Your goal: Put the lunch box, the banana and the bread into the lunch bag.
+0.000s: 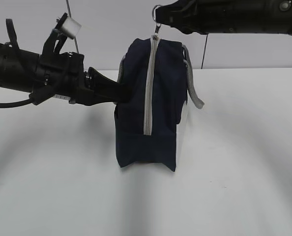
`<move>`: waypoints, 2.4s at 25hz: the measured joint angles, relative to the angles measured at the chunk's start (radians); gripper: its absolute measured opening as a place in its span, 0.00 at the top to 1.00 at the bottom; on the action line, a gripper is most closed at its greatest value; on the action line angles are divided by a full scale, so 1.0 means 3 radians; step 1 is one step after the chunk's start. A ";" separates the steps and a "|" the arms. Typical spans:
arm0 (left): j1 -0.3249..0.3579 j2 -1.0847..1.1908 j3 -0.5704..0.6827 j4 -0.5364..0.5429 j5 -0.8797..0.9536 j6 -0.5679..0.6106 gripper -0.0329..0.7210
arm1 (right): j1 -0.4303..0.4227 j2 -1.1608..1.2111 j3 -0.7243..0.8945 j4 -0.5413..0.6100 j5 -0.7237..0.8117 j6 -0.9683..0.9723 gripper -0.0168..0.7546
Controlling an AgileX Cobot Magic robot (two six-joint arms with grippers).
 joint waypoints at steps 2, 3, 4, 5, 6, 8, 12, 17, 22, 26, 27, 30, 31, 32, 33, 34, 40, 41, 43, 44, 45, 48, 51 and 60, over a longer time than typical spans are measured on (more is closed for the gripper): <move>0.0000 0.0000 0.0000 -0.0003 0.0000 0.0000 0.95 | -0.0045 0.0008 -0.0002 -0.0056 -0.0100 0.0054 1.00; 0.0000 0.0000 0.0000 -0.0003 0.0003 0.0000 0.95 | -0.0050 0.0013 -0.0008 -0.0081 -0.0130 0.0078 1.00; 0.0000 0.0000 0.0000 -0.0003 0.0003 0.0000 0.95 | -0.0059 0.0020 -0.0013 -0.0106 -0.0146 0.0087 1.00; 0.0000 0.0000 0.0000 -0.0003 0.0003 0.0000 0.95 | -0.0064 0.0020 -0.0021 -0.0112 -0.0171 0.0095 1.00; 0.0000 0.0000 0.0000 -0.0003 0.0003 0.0000 0.95 | -0.0067 0.0020 -0.0025 -0.0133 -0.0180 0.0095 1.00; 0.0000 0.0000 0.0000 -0.0003 0.0006 0.0000 0.95 | -0.0067 0.0030 -0.0063 -0.0177 -0.0210 0.0116 1.00; 0.0000 0.0000 0.0000 -0.0029 0.0006 0.0003 0.95 | -0.0067 0.0076 -0.0200 -0.0282 -0.0271 0.0173 1.00; 0.0000 0.0003 0.0000 -0.0048 0.0018 0.0010 0.95 | -0.0067 0.0205 -0.0343 -0.0454 -0.0271 0.0398 1.00; 0.0000 0.0003 0.0000 -0.0058 0.0025 0.0053 0.95 | -0.0079 0.0325 -0.0449 -0.0542 -0.0271 0.0512 1.00; 0.0000 0.0003 0.0000 -0.0142 0.0052 0.0098 0.95 | -0.0129 0.0410 -0.0531 -0.0586 -0.0284 0.0602 1.00; 0.0000 0.0003 0.0000 -0.0154 0.0054 0.0112 0.95 | -0.0134 0.0425 -0.0544 -0.0623 -0.0290 0.0629 1.00; 0.0000 0.0003 0.0000 -0.0154 0.0066 0.0123 0.95 | -0.0142 0.0448 -0.0581 -0.0688 -0.0300 0.0696 1.00; 0.0000 0.0003 0.0000 -0.0154 0.0066 0.0123 0.95 | -0.0142 0.0448 -0.0595 -0.0704 -0.0327 0.0722 1.00; 0.0000 0.0003 0.0000 -0.0155 0.0070 0.0127 0.95 | -0.0142 0.0448 -0.0609 -0.0711 -0.0360 0.0740 1.00; 0.0000 0.0003 0.0000 -0.0158 0.0070 0.0127 0.95 | -0.0142 0.0448 -0.0617 -0.0718 -0.0384 0.0755 1.00; 0.0000 0.0003 0.0000 -0.0165 0.0076 0.0127 0.95 | -0.0142 0.0448 -0.0623 -0.0725 -0.0407 0.0764 1.00; 0.0000 0.0003 0.0000 -0.0200 0.0077 0.0130 0.95 | -0.0150 0.0389 -0.0665 -0.0825 -0.0477 0.0790 1.00; 0.0000 0.0003 0.0000 -0.0208 0.0077 0.0130 0.95 | -0.0150 0.0376 -0.0681 -0.0841 -0.0487 0.0792 1.00; 0.0000 0.0003 0.0000 -0.0208 0.0077 0.0130 0.95 | -0.0150 0.0376 -0.0736 -0.0878 -0.0501 0.0792 1.00; 0.0000 0.0003 0.0000 -0.0198 0.0077 0.0132 0.95 | -0.0150 0.0376 -0.0753 -0.0895 -0.0501 0.0792 1.00; 0.0000 0.0003 0.0000 -0.0187 0.0077 0.0140 0.95 | -0.0150 0.0376 -0.0768 -0.0910 -0.0501 0.0792 1.00; 0.0000 0.0003 0.0000 -0.0183 0.0077 0.0139 0.95 | -0.0150 0.0376 -0.0781 -0.0925 -0.0475 0.0792 1.00; 0.0000 0.0003 0.0000 -0.0183 0.0077 0.0139 0.95 | -0.0150 0.0376 -0.0781 -0.0931 -0.0455 0.0792 1.00; 0.0000 0.0003 0.0000 -0.0059 0.0080 0.0140 0.95 | -0.0150 0.0522 -0.0823 -0.0891 -0.0278 0.0798 1.00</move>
